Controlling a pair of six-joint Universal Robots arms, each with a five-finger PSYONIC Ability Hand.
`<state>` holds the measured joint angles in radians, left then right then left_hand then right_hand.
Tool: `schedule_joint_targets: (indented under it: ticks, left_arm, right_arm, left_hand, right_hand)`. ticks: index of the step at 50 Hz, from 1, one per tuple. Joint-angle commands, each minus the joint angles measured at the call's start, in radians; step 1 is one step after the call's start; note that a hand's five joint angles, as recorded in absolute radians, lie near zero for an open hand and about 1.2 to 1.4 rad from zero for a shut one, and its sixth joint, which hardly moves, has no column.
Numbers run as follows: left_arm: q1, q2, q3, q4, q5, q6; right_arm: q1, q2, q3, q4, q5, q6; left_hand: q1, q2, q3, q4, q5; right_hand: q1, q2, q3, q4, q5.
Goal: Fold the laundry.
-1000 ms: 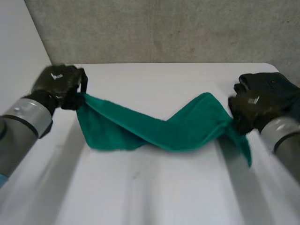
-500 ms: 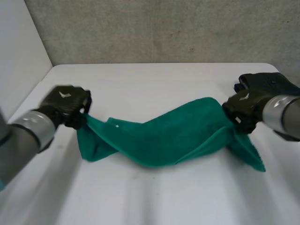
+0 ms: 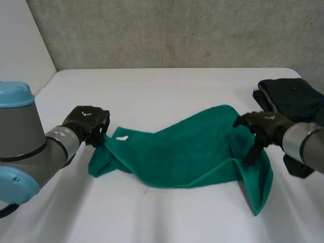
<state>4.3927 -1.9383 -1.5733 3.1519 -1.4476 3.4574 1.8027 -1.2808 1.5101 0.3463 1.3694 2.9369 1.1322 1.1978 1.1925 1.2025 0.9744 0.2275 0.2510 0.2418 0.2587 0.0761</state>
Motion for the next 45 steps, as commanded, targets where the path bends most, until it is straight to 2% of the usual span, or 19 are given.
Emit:
schedule_joint_targets:
  ticks: [1, 12, 18, 23, 24, 25, 30, 34, 36, 41, 45]
  left_arm:
    - [0.005, 0.009, -0.011, 0.000, 0.001, 0.000]
    - [0.007, 0.009, -0.014, 0.002, 0.001, 0.000]
    - [0.007, 0.025, -0.027, 0.002, 0.001, 0.000]
    - [0.005, 0.050, -0.045, 0.002, 0.003, 0.000]
    - [0.005, 0.056, -0.050, 0.002, 0.003, 0.000]
    - [0.007, 0.071, -0.059, 0.000, 0.003, 0.000]
    - [0.007, 0.148, -0.091, -0.003, 0.006, 0.000]
    - [0.013, 0.238, -0.116, -0.012, 0.006, 0.002]
    - [0.014, 0.297, -0.120, -0.018, 0.004, 0.012]
    - [0.031, 0.419, -0.151, -0.065, 0.010, 0.040]
    - [0.073, 0.492, -0.180, -0.148, 0.018, 0.181]
  right_arm:
    - [0.001, -0.101, 0.261, -0.179, 0.017, 0.059]
    - [0.014, -0.077, 0.341, -0.340, 0.065, 0.059]
    - [0.007, 0.009, 0.321, -0.426, 0.126, 0.054]
    - [0.004, 0.063, 0.303, -0.441, 0.128, 0.044]
    - [0.003, 0.064, 0.298, -0.440, 0.128, 0.039]
    - [0.003, 0.061, 0.295, -0.440, 0.128, 0.036]
    - [0.000, 0.014, 0.259, -0.419, 0.102, -0.008]
    - [0.004, -0.139, 0.200, -0.296, 0.060, -0.132]
    - [0.004, -0.205, 0.135, -0.171, 0.033, -0.246]
    - [-0.003, -0.247, -0.010, 0.084, 0.014, -0.474]
    - [-0.043, -0.268, -0.089, 0.271, 0.008, -0.655]
  left_hand:
    - [0.264, 0.198, 0.204, 0.194, 0.247]
    - [0.264, 0.198, 0.204, 0.194, 0.247]
    - [0.264, 0.198, 0.204, 0.194, 0.247]
    - [0.264, 0.198, 0.204, 0.194, 0.247]
    - [0.264, 0.198, 0.204, 0.194, 0.247]
    - [0.264, 0.198, 0.204, 0.194, 0.247]
    - [0.264, 0.198, 0.204, 0.194, 0.247]
    - [0.264, 0.198, 0.204, 0.194, 0.247]
    - [0.264, 0.198, 0.204, 0.194, 0.247]
    - [0.264, 0.198, 0.204, 0.194, 0.247]
    - [0.264, 0.198, 0.204, 0.194, 0.247]
  right_hand:
    - [-0.010, -0.034, -0.025, -0.042, -0.034]
    - [0.069, 0.045, 0.055, 0.038, 0.046]
    - [0.256, 0.233, 0.242, 0.225, 0.233]
    - [0.740, 0.717, 0.726, 0.709, 0.717]
    - [1.020, 0.997, 1.006, 0.989, 0.997]
    - [1.167, 1.144, 1.153, 1.136, 1.144]
    - [1.169, 1.145, 1.154, 1.138, 1.146]
    - [1.169, 1.145, 1.154, 1.138, 1.146]
    - [1.169, 1.145, 1.154, 1.138, 1.146]
    - [1.169, 1.145, 1.154, 1.138, 1.146]
    - [1.169, 1.145, 1.154, 1.138, 1.146]
